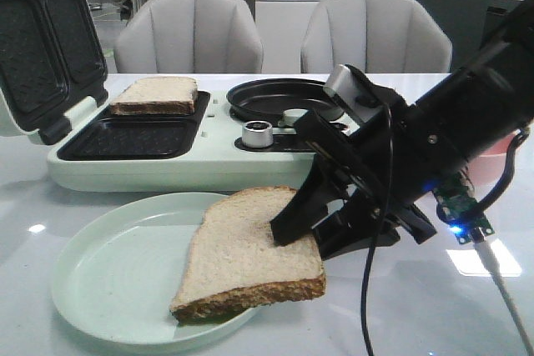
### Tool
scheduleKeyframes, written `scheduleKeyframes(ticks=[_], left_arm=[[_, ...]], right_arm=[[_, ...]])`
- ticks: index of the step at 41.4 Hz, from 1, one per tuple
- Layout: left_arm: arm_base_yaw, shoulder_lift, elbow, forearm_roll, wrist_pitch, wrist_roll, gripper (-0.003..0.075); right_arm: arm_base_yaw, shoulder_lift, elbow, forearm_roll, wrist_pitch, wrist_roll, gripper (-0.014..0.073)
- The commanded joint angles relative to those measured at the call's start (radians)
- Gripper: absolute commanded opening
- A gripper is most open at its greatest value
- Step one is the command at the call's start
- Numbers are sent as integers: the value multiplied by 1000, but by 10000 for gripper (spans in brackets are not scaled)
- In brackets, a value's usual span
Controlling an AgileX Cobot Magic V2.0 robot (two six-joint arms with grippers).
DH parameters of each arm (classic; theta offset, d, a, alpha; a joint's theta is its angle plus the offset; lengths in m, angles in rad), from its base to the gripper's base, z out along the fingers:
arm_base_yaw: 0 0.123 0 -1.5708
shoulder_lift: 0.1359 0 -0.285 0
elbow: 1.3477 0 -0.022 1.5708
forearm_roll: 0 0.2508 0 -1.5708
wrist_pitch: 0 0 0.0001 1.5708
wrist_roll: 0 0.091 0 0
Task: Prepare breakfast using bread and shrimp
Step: 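Grasp the bread slice edge with the right gripper and lift it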
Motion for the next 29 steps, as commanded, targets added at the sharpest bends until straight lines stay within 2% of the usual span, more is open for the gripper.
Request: scheduleKeyframes(ticks=[1,7,29], left_arm=[[0,-3,-28,-20,-80,2,301],[0,-3,-28,-20,-80,2,301],[0,-3,-28,-4,-80,2,301]], right_arm=[[0,-43,-26,38,36,-16,165],[0,-43,-26,38,40,-16,102],[0,-224,-30,31,65,-17,103]])
